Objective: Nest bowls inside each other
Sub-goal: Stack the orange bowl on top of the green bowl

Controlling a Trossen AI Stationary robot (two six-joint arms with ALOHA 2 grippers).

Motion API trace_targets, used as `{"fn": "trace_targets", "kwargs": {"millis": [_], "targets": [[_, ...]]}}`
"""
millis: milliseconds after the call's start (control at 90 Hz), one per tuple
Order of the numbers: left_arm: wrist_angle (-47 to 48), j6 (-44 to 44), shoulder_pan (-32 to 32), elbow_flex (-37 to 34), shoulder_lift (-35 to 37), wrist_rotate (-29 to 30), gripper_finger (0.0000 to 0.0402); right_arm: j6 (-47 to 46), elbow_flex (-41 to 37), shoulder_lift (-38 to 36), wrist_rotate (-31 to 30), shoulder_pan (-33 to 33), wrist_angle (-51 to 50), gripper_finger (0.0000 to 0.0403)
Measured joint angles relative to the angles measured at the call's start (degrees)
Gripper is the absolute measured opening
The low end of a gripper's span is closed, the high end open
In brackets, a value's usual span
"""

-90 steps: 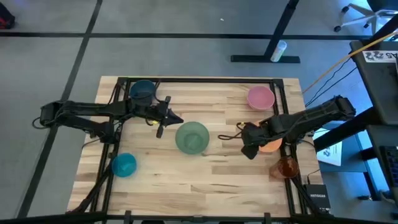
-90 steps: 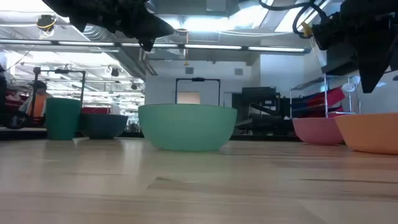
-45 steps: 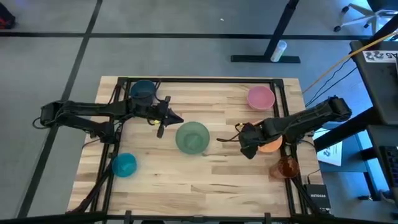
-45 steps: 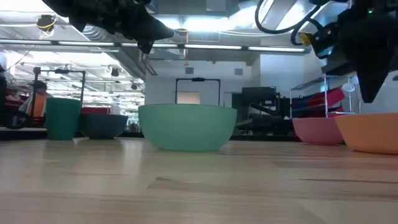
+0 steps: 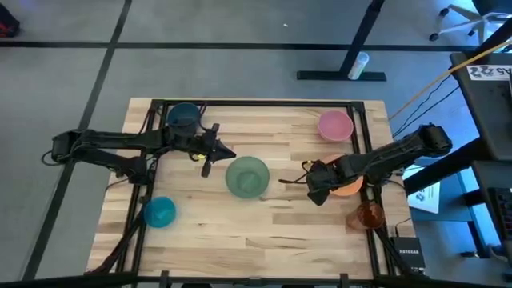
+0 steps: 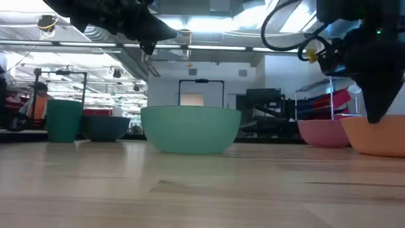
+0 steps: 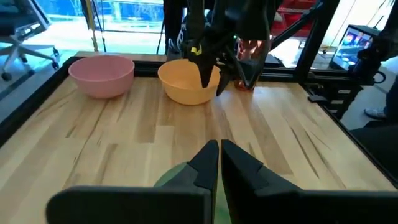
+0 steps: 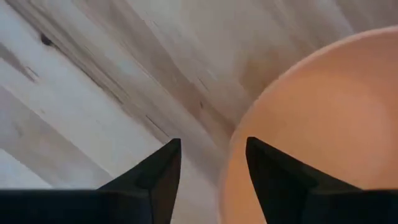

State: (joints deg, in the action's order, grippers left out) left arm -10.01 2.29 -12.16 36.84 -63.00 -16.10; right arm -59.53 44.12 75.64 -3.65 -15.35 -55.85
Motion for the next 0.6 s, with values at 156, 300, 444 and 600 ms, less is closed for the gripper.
{"fn": "trace_targets", "kwargs": {"millis": [156,300,444,600], "targets": [[0.63,-0.35,0.00,0.00,0.00,0.02,0.0000,-0.65,-1.18,0.00,-0.86,0.00,0.24,0.0141],[0.56,-0.38,0.00,0.00,0.00,0.02,0.0000,-0.67,-1.18,0.00,-1.00,0.00,0.28,0.0084],[0.54,-0.50,0.00,0.00,0.00,0.02,0.0000,-0.21,-1.18,-0.02,-1.39,-0.04,-0.14,0.0013],[0.21,-0.59,0.11,0.00,0.00,0.00,0.0000,0.18,-0.94,-0.02,-1.71,0.00,0.07,0.0006]]}}
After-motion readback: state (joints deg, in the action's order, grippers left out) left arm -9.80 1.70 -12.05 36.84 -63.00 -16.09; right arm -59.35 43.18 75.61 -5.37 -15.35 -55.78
